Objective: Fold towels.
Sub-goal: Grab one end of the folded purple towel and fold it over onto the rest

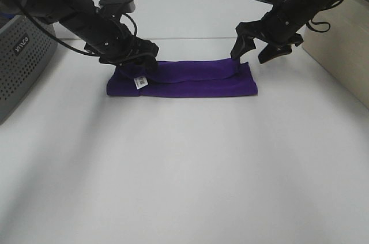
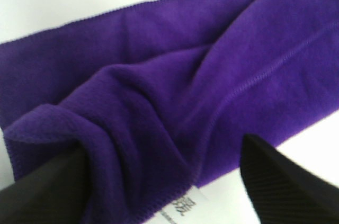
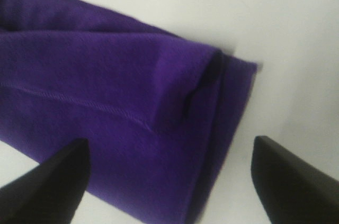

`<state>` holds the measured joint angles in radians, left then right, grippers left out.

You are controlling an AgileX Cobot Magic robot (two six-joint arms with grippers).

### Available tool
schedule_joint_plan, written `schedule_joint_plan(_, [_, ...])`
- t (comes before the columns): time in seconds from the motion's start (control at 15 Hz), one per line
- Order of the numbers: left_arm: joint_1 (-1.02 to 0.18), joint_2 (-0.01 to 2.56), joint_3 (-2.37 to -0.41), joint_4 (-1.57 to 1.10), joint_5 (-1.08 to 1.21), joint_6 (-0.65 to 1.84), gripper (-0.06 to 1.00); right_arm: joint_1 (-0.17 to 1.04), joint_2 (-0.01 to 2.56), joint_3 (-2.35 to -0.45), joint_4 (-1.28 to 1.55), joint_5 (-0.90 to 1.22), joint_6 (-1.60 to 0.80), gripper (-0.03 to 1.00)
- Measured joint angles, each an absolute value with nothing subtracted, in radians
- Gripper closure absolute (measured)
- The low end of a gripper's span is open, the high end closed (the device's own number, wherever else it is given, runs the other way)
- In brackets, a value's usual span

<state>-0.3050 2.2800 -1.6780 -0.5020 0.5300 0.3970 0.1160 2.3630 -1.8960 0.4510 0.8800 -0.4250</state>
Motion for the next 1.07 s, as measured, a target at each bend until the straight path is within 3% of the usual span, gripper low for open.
schedule_joint_plan(0.13, [-0.303,2.280,-1.714,-0.407,0.671,0.369,0.11,0.116,2.342,-1.896,0.317,0.969,-0.360,0.09])
schedule_joint_plan(0.47, [-0.287,2.276,-1.905,-0.127,0.897,0.239,0.09,0.115,2.218,-1.900,0.255,1.147,-0.305,0.08])
schedule_joint_plan(1.07, [-0.021,2.431,-1.945,-0.578,1.062,0.455,0.09,0.115,2.202,-1.900,0.253,1.214,-0.226,0.08])
